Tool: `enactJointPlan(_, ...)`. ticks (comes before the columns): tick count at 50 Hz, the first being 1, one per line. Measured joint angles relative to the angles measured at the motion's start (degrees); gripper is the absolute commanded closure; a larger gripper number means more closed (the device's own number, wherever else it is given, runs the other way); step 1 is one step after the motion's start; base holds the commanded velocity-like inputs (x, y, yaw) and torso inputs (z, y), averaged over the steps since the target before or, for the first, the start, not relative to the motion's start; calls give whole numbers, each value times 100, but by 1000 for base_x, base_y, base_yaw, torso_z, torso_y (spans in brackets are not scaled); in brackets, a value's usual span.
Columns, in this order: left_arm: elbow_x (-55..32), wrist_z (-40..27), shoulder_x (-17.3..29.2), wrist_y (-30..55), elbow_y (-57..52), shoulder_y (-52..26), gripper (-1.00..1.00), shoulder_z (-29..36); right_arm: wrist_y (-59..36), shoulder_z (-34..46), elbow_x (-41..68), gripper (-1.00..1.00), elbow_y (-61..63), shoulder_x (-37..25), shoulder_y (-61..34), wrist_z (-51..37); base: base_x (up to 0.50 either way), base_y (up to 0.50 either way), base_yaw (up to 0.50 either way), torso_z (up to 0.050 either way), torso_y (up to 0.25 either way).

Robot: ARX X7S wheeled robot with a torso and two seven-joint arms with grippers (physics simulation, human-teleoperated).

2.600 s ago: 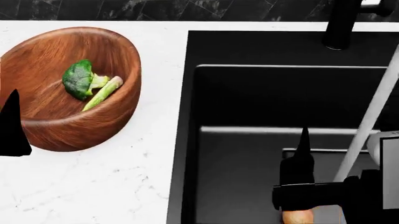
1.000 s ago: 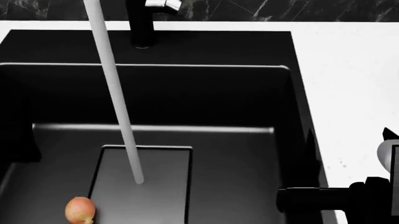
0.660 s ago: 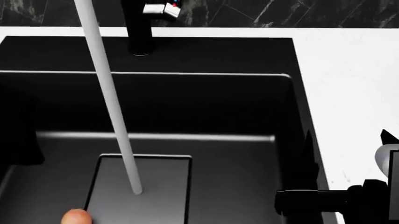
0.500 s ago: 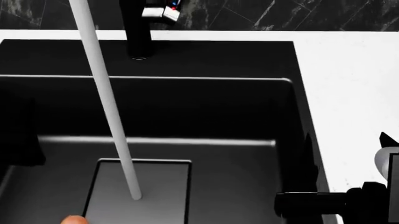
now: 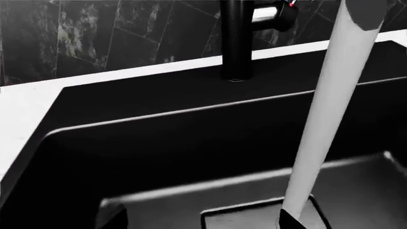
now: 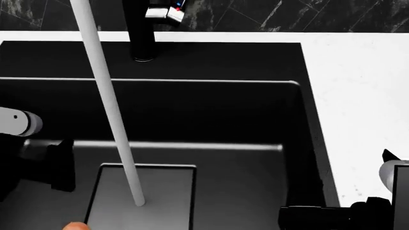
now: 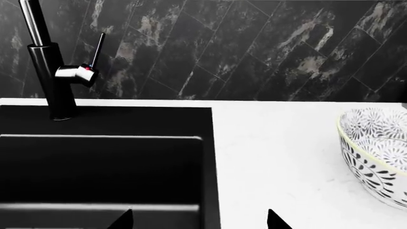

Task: Pick the broccolis and asparaguss from the sink and place them in one bowl. Place the onion in the other bowl. Then turn off the sink faucet.

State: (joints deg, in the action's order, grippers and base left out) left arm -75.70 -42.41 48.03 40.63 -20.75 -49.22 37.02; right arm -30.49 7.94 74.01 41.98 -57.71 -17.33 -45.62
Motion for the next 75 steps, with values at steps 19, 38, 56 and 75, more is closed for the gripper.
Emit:
enactJointPlan(19, -1246, -130, -959, 1535, 1791, -574, -100, 788, -278, 148, 378, -100, -79, 38, -503, -101, 0, 0, 0, 0, 0)
enactJointPlan(38, -820, 286, -1613, 1689, 3509, -673, -100, 1411, -371, 51, 817, -100, 87, -80, -821, -284, 0, 0, 0, 0, 0)
enactJointPlan(56, -208, 1002, -2213, 1596, 4864, -829, -100, 1932, -342, 72, 781, -100, 47, -19, -757, -208, 0, 0, 0, 0, 0)
enactJointPlan(75, 372, 1503, -2589, 1399, 5801, -967, 100, 2343, -346, 153, 721, -100, -46, 92, -772, -136, 0, 0, 0, 0, 0)
